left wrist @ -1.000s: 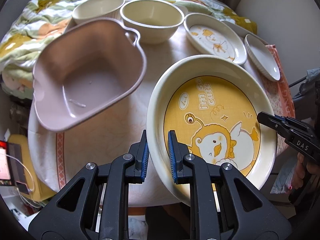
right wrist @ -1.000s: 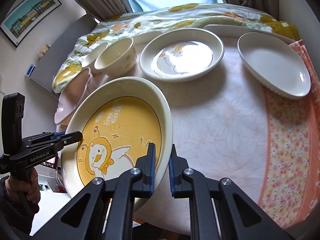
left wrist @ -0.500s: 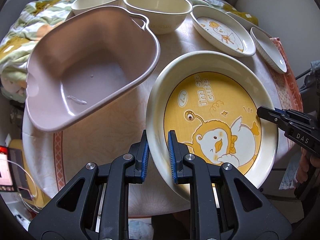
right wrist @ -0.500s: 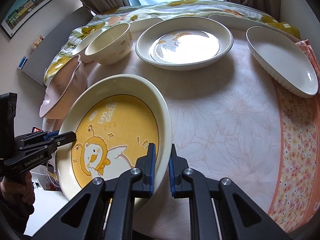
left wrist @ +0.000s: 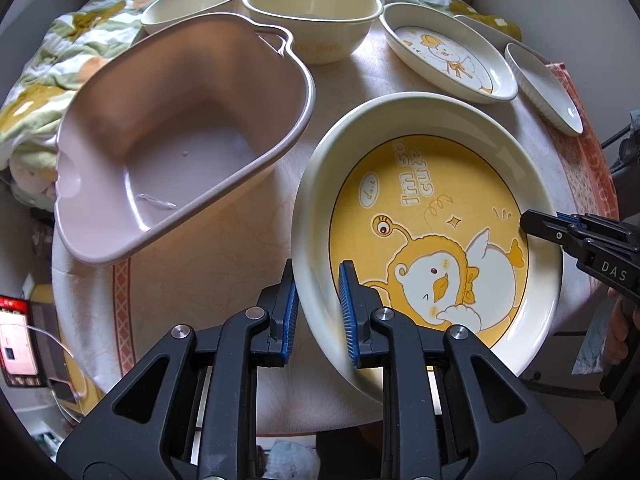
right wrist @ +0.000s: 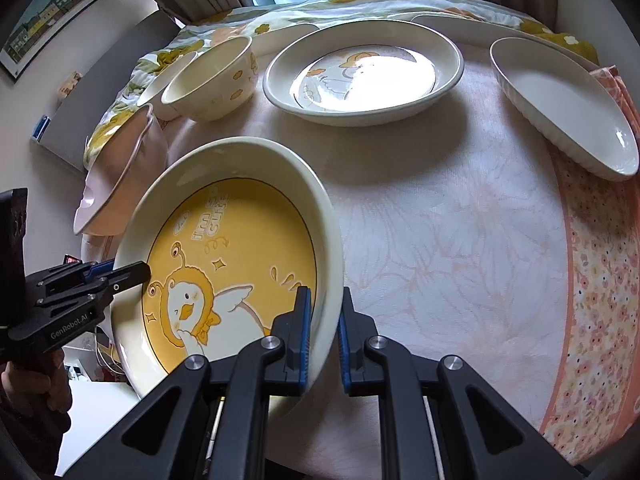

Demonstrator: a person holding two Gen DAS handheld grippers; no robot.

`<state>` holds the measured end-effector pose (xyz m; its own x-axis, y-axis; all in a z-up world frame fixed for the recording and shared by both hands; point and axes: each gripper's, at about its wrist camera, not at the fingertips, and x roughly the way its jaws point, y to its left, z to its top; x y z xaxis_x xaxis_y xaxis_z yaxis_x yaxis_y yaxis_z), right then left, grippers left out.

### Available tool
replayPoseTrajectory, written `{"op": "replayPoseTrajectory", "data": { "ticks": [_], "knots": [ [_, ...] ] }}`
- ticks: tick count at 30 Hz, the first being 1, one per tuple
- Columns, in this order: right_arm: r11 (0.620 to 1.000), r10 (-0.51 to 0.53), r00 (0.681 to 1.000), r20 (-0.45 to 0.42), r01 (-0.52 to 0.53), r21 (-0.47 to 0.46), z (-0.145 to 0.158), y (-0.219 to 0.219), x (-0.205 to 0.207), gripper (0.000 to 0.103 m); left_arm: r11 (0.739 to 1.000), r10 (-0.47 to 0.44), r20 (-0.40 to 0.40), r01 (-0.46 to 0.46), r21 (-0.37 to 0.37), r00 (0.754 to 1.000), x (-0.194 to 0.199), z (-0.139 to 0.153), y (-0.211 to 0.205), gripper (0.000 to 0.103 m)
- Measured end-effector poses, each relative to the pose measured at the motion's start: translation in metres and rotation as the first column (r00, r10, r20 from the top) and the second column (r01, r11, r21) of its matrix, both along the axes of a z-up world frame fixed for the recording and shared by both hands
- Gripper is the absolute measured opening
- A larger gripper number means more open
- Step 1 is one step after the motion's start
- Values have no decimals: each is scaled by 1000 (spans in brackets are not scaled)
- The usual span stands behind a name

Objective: Organize plates and bowls

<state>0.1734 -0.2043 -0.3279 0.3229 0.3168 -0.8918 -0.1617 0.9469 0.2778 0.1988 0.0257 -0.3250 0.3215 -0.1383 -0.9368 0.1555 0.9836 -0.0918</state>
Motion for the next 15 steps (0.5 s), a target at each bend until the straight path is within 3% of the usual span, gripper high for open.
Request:
{"op": "replayPoseTrajectory", "data": {
  "ticks": [4,5,6,7,8,9,11,12,13,15],
  "knots": [
    [1000,5,1000,6,-5,-12,0,1,-1,12,1000,-3,-2,3,14,1000,-1,-1,-2,20],
    [1000,5,1000,8,-5,-16,0,2,-2,11,1000,-1,-4,1,21,1000,-1,-1,-2,27],
    [1000,4,1000,11,-4,-15,0,1,-2,11,1000,4,-5,-4,29,1000,-1,-1,-3,47],
    [1000,2,1000,12,-2,-11,0,0,-3,11,999,11,-3,-11,37,1000,-2,-1,-2,60],
    [1000,0,1000,15,0,-8,1,-1,-3,11,999,21,7,-21,45,1000,-3,0,-2,82],
    [1000,-3,1000,18,4,-8,1,-2,-4,12,998,29,22,-30,48,999,-5,2,-1,92],
    [1000,-6,1000,25,6,-14,2,-3,-5,16,999,31,36,-33,42,999,-9,5,0,94],
    [1000,-8,1000,29,9,-25,3,-3,-6,31,998,32,30,-33,51,999,-10,5,-1,94],
    [1000,-11,999,33,12,-27,5,-4,-7,62,997,33,20,-35,65,999,-12,5,-1,94],
    [1000,-23,999,48,23,5,11,-9,-10,103,996,40,-1,-39,80,999,-16,8,-1,94]
  ]
}}
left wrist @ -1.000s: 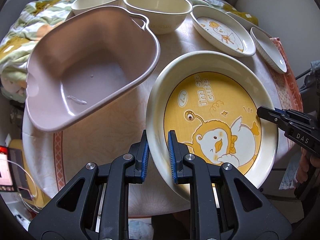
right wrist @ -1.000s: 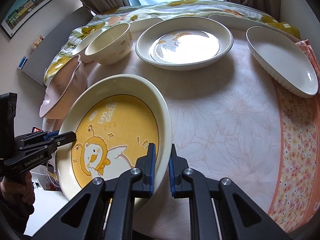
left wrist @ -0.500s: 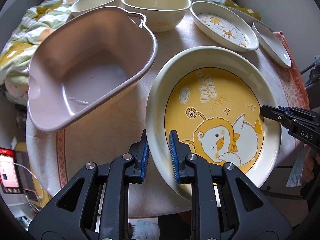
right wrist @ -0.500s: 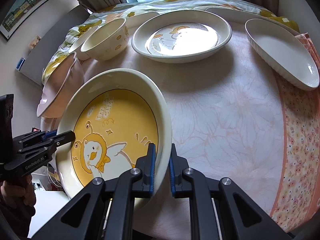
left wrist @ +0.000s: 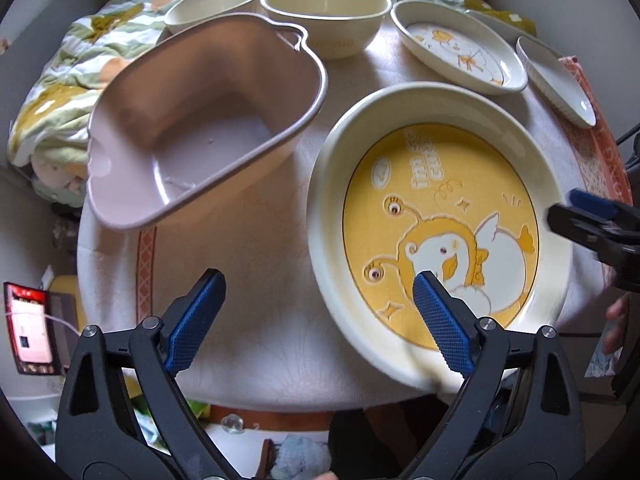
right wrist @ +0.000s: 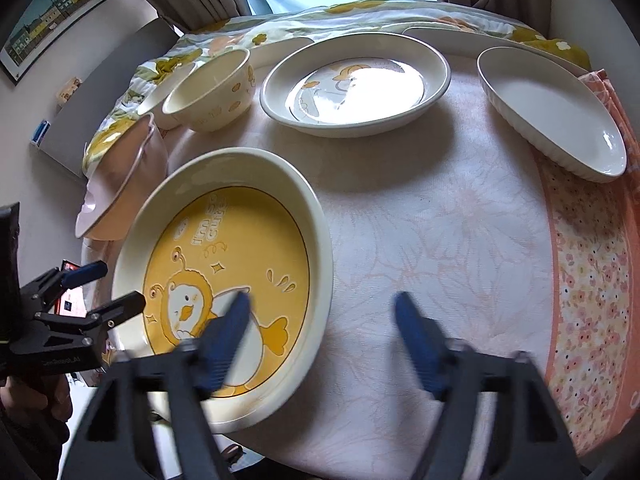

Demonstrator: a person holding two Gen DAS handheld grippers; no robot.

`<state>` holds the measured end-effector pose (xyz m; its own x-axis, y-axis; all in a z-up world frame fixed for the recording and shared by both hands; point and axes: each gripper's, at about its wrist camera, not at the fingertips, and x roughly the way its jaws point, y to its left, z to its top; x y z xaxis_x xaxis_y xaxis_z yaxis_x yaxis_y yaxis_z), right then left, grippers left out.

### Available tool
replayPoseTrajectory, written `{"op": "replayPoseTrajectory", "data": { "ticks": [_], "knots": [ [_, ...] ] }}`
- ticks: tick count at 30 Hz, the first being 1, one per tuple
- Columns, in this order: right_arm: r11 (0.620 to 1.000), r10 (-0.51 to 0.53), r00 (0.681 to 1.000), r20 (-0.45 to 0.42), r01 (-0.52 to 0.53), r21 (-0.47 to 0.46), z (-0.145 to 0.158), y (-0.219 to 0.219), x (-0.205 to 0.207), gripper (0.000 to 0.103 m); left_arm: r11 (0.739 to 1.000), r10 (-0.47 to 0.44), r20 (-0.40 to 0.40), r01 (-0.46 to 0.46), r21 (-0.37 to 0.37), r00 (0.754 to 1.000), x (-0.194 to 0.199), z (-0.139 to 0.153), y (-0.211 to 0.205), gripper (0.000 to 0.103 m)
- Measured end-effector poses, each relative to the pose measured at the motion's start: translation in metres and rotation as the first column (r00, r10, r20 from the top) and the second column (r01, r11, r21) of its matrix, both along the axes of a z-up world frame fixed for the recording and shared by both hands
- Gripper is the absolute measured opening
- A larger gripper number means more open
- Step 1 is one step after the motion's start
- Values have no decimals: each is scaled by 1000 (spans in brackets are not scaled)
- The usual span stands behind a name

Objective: Organize plates and bowls

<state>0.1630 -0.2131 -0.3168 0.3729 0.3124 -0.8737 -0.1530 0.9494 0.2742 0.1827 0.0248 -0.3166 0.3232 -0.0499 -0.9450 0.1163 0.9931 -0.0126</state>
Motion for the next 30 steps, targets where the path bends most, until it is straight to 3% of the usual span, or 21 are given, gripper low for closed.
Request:
{"op": "replayPoseTrajectory", "data": {
  "ticks": [4,8,13,18,20,23,30],
  "knots": [
    [999,-45,997,66,46,-8,25,-10,-10,103,999,15,46,-13,-45,999,-12,35,1,94],
    [996,-83,987,137,86,-13,62,-22,-23,103,999,-11,142,18,-48,990,-14,82,-8,94],
    [985,-125,972,197,146,-96,110,-37,-34,103,993,-83,274,104,-60,958,-1,138,-22,94],
    [947,-279,928,248,309,-91,147,-71,-50,103,971,-201,354,234,-54,914,36,178,-48,94],
    [919,-345,904,254,380,-106,153,-88,-51,103,968,-218,365,249,-39,905,51,188,-63,94],
    [882,-425,882,205,454,-123,150,-118,-50,103,951,-252,368,300,-79,895,71,196,-83,94],
    [855,-505,846,174,517,-32,139,-171,-34,103,898,-338,302,402,-181,892,121,182,-139,94]
  ]
}}
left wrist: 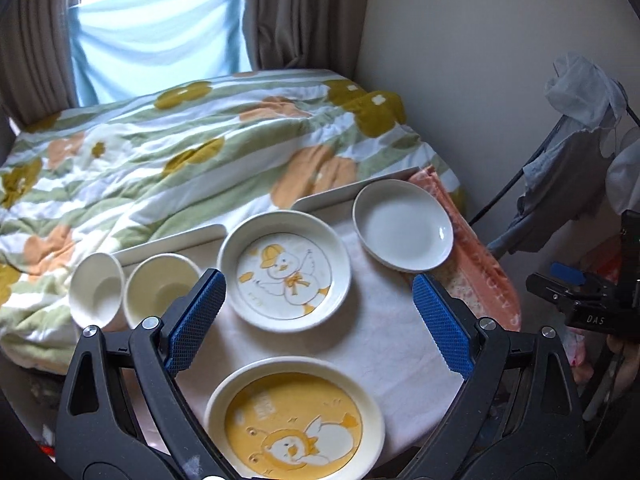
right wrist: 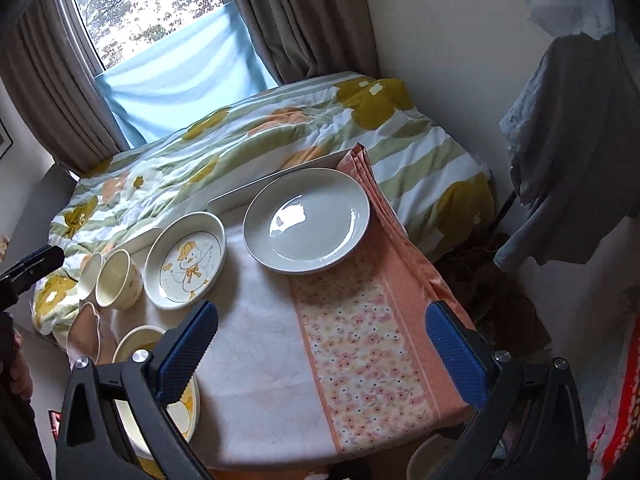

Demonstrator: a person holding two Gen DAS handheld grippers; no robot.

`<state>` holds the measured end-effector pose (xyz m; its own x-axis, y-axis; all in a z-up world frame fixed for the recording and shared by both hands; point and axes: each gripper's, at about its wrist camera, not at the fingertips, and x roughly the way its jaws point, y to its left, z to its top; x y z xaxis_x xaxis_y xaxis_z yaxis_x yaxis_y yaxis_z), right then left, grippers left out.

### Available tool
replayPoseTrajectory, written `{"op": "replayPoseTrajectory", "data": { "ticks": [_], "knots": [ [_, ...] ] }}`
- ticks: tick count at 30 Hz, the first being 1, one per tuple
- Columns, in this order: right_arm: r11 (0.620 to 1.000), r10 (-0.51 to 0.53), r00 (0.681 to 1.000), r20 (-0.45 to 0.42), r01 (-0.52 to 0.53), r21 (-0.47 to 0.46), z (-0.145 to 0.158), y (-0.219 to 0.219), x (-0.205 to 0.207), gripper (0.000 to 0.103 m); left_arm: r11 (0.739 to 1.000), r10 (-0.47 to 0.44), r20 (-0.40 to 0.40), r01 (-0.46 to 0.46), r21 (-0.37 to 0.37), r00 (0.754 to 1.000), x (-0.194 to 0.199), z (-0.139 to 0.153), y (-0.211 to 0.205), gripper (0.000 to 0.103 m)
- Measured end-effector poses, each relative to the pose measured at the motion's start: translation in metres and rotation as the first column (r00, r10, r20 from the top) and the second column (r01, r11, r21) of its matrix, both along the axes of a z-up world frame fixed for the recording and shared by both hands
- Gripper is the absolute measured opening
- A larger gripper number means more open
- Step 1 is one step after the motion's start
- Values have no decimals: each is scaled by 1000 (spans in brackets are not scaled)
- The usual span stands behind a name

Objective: Organize plates and bowls

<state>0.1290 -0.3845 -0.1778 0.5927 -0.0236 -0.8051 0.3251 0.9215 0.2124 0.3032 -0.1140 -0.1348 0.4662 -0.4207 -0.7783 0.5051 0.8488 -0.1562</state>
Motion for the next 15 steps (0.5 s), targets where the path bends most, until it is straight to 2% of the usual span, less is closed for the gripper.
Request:
{"op": "replayPoseTrajectory", "data": {
  "ticks": [4,8,11,14,15],
  "knots": [
    [995,-17,1000,-24,19,102,-28,-28,29,103,999,-50,-71,51,19,996,41,-24,-46,94],
    [981,7,999,-38,1,192,-65,-48,62,103,992,-104,-195,115,48,975,90,-67,-94,94],
    [971,7,999,-46,4,238,-90,-60,84,103,986,-128,-244,150,76,961,119,-99,-128,93],
    [961,-9,998,-59,25,274,-110,-69,100,90,974,-164,-270,199,108,949,134,-125,-156,89],
    [957,-14,997,-72,34,288,-116,-72,105,81,971,-173,-283,211,113,943,139,-133,-163,84]
  ]
}}
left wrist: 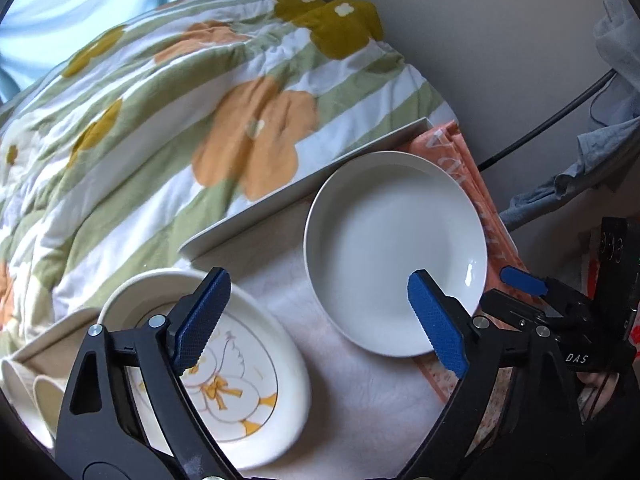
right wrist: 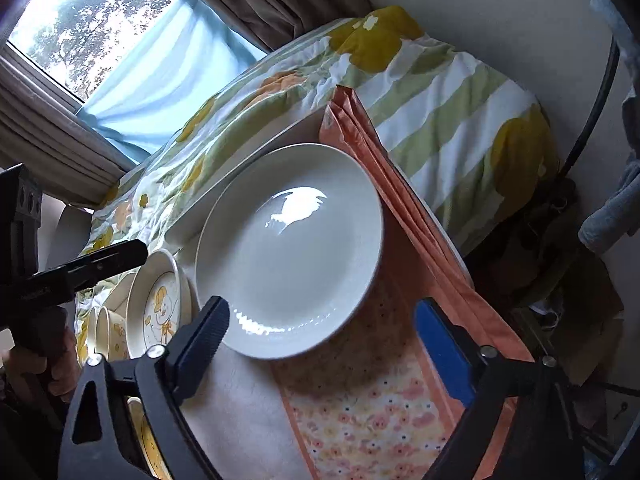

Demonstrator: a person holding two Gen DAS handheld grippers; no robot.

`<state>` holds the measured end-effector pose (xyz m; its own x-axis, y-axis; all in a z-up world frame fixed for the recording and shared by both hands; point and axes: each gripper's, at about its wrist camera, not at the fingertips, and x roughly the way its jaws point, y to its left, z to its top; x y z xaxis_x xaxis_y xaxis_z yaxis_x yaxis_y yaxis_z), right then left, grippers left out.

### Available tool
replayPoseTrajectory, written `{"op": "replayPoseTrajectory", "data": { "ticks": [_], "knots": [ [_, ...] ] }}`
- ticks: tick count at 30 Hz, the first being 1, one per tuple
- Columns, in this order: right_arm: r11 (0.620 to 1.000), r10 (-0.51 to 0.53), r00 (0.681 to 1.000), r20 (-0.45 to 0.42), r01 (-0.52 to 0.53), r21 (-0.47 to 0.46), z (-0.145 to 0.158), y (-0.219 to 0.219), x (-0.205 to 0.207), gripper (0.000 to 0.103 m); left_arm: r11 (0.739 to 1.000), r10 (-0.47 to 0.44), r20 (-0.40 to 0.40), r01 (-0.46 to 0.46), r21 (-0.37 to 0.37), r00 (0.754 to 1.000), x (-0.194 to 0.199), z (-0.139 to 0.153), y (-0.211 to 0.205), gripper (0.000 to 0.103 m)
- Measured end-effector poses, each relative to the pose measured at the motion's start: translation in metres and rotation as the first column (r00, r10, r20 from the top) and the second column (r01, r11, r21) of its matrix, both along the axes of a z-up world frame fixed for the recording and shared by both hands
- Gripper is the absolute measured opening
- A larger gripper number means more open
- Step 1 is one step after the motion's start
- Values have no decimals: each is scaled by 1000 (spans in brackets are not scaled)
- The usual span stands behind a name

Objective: Organize plates and bowls

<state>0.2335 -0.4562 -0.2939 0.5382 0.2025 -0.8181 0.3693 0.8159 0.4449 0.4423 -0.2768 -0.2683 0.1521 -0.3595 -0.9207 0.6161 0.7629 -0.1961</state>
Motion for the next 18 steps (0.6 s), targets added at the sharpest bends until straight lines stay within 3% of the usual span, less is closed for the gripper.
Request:
{"op": "replayPoseTrajectory", "data": {
  "ticks": [3,6,8,16,18],
  "knots": [
    [999,-19,1000,-25,20,29,-15,-6,11,65,999,-23,-46,24,25,999,14,-24,-17,68],
    [999,-41,999,-34,42,16,-21,-10,17,61,998,-43,-71,46,43,997,23,-39,-27,55],
    [998,-58,998,-30,58,11,-21,-11,17,60,997,-58,-77,62,54,995,27,-46,-32,50],
    [997,-73,995,-61,72,-27,-27,-18,24,28,993,-90,-105,97,67,990,38,-59,-34,31],
    [997,-76,995,-68,74,-38,-28,-19,25,24,993,-90,-110,98,66,990,40,-62,-33,18]
  ]
}}
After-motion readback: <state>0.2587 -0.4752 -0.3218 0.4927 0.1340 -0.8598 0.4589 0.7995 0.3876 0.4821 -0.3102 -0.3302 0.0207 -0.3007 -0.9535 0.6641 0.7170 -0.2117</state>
